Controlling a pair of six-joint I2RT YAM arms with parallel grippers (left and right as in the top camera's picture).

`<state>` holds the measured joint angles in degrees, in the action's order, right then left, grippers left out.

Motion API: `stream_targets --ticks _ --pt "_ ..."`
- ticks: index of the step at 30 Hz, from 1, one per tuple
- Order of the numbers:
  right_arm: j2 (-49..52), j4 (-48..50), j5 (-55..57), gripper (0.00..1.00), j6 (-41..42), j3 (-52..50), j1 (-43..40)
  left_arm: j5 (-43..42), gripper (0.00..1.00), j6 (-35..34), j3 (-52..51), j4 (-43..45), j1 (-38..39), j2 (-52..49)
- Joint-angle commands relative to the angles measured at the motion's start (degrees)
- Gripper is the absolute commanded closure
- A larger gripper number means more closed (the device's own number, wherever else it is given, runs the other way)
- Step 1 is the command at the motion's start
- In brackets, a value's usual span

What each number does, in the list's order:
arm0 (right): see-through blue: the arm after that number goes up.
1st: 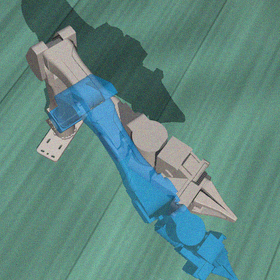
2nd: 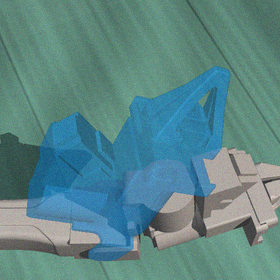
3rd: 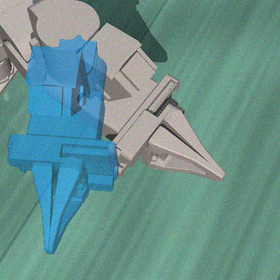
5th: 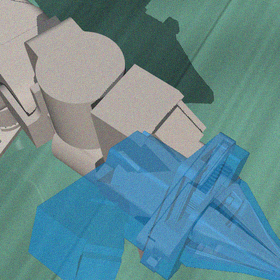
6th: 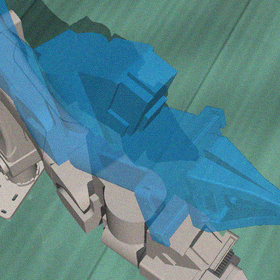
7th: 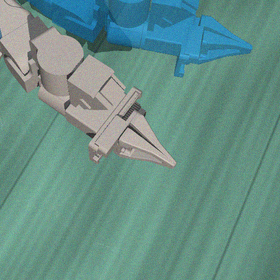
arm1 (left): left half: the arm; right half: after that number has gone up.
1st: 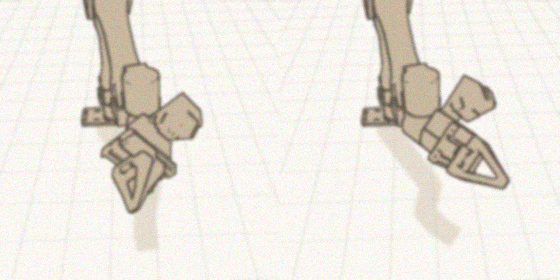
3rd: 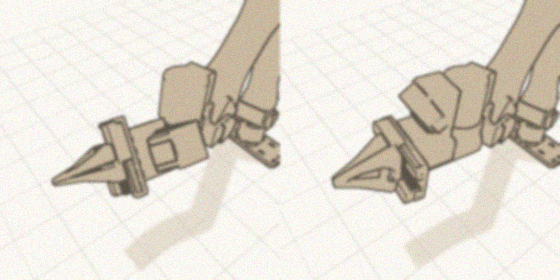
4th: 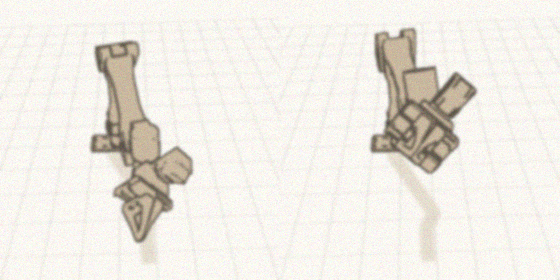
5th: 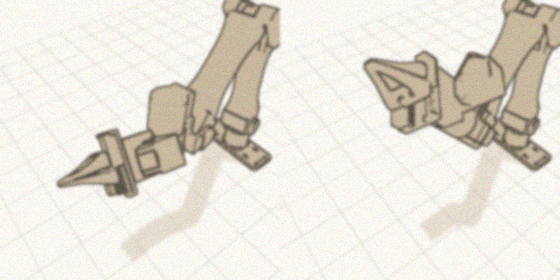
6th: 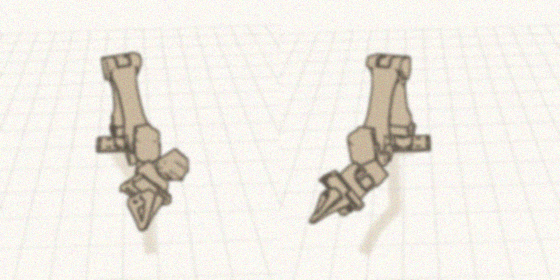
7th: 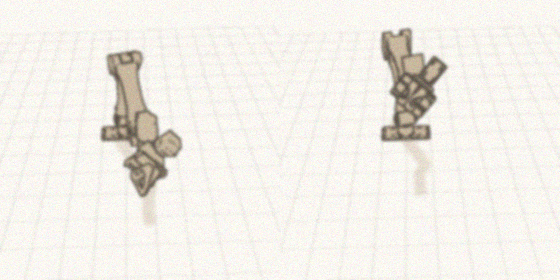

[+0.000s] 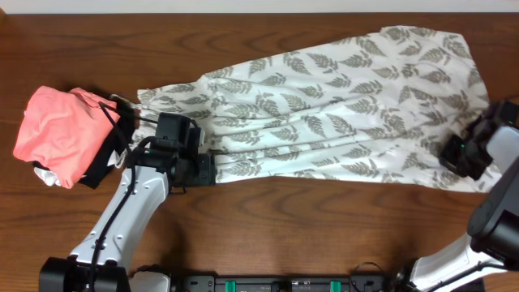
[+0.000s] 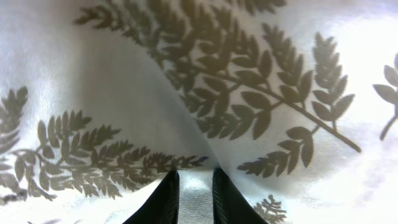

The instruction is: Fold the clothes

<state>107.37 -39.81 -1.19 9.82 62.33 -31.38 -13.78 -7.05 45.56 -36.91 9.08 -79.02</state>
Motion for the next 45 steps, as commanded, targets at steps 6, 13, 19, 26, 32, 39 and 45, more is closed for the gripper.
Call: stream_targets --ticks 6,13,19,26,32,39,45 --pt "6.1 0.2 3.0 0.8 3.2 -7.1 -5.3 -0.4 0.37 0.8 -0.3 -6.8 0.1 0.3" --pt "6.1 0.9 2.2 0.8 3.2 -7.1 -5.3 -0.3 0.37 0.8 -0.3 -8.8 1.1 0.3" --pt "6.1 1.0 0.9 0.79 3.2 -7.1 -5.3 1.4 0.37 0.6 -0.5 -3.3 3.2 0.0" --pt "6.1 1.2 0.7 0.79 3.0 -7.1 -5.3 -0.6 0.38 -21.2 -1.2 -2.8 5.4 -0.2" --pt "6.1 1.4 0.4 0.79 3.0 -7.1 -5.3 -0.6 0.38 -29.5 -2.5 -1.3 8.9 -1.1" --pt "6.1 1.4 0.3 0.79 3.0 -7.1 -5.3 -0.6 0.37 -40.8 -2.6 2.1 10.3 -2.8" --pt "6.1 1.5 0.3 0.79 3.0 -7.1 -5.3 -0.6 0.37 -48.0 -3.3 6.8 10.3 -4.6"
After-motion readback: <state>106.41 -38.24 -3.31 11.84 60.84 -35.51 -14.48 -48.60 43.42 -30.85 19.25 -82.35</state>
